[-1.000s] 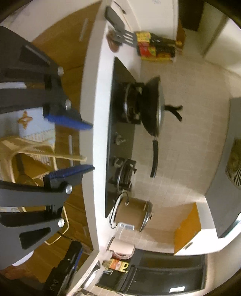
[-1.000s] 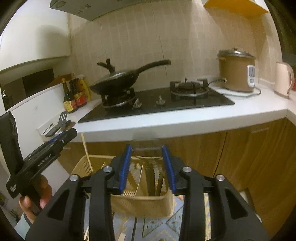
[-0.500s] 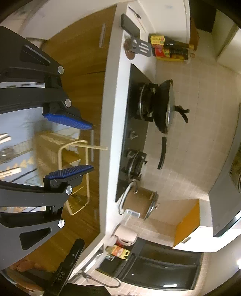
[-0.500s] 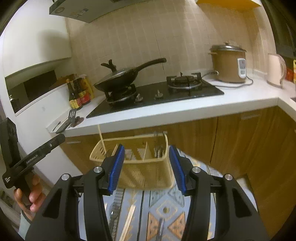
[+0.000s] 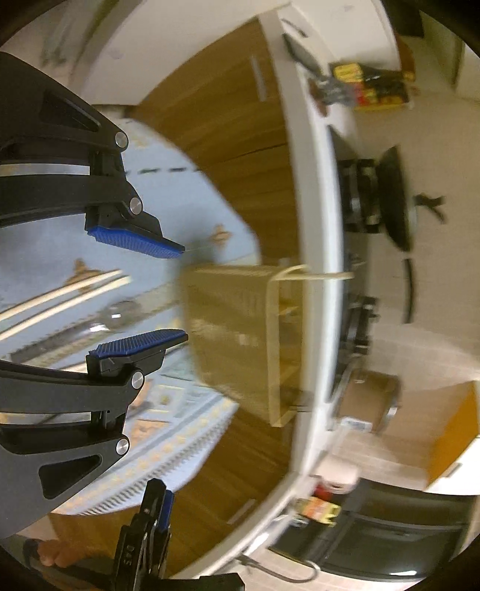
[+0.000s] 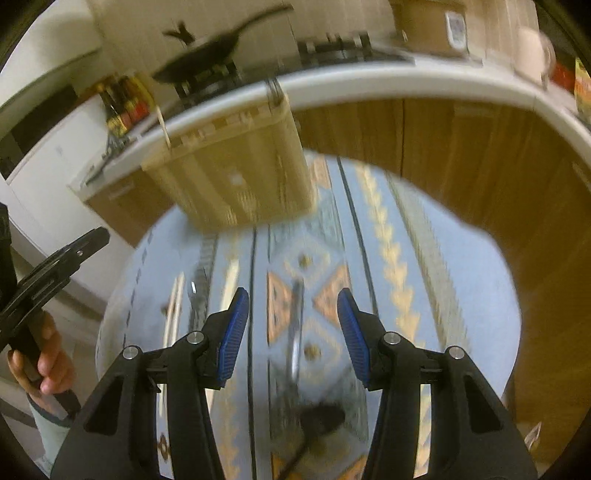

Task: Organize utensils
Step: 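Close the left tool on a clear plastic spoon while the right tool closes on a silver metal spoon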

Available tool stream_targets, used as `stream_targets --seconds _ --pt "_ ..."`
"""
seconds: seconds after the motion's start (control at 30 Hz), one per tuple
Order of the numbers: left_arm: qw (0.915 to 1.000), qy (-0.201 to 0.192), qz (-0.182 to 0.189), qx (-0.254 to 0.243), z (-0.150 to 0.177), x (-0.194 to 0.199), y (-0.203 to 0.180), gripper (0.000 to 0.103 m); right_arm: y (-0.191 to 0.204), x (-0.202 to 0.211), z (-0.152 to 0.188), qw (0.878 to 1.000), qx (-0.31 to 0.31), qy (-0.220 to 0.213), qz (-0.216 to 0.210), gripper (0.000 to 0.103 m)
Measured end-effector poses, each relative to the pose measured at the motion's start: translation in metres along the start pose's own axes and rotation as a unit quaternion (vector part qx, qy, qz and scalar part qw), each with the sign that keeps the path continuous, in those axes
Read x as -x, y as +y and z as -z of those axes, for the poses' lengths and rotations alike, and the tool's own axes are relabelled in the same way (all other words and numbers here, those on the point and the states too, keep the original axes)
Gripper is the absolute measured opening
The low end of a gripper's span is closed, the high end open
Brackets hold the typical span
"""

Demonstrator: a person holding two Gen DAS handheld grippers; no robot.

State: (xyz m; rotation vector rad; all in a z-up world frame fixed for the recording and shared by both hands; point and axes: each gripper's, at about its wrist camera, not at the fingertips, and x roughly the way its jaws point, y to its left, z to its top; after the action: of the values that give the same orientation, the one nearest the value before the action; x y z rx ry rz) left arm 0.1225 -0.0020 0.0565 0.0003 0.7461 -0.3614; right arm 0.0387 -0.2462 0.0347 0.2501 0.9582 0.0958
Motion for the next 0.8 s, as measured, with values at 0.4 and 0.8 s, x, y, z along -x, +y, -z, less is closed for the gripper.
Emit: stream_targets --seconds 0.4,0.8 --pt "0.9909 0.114 0.069 0.021 0.045 -0.059 0.001 0.038 -0.033 -0.024 0.069 0.991 -0.107 0.079 -0.016 0.047" --pt "0.9769 0.162 0.113 0.081 0.038 -0.087 0.016 0.037 0.011 -0.048 0.045 0.997 -0.009 0.078 -0.001 0.046"
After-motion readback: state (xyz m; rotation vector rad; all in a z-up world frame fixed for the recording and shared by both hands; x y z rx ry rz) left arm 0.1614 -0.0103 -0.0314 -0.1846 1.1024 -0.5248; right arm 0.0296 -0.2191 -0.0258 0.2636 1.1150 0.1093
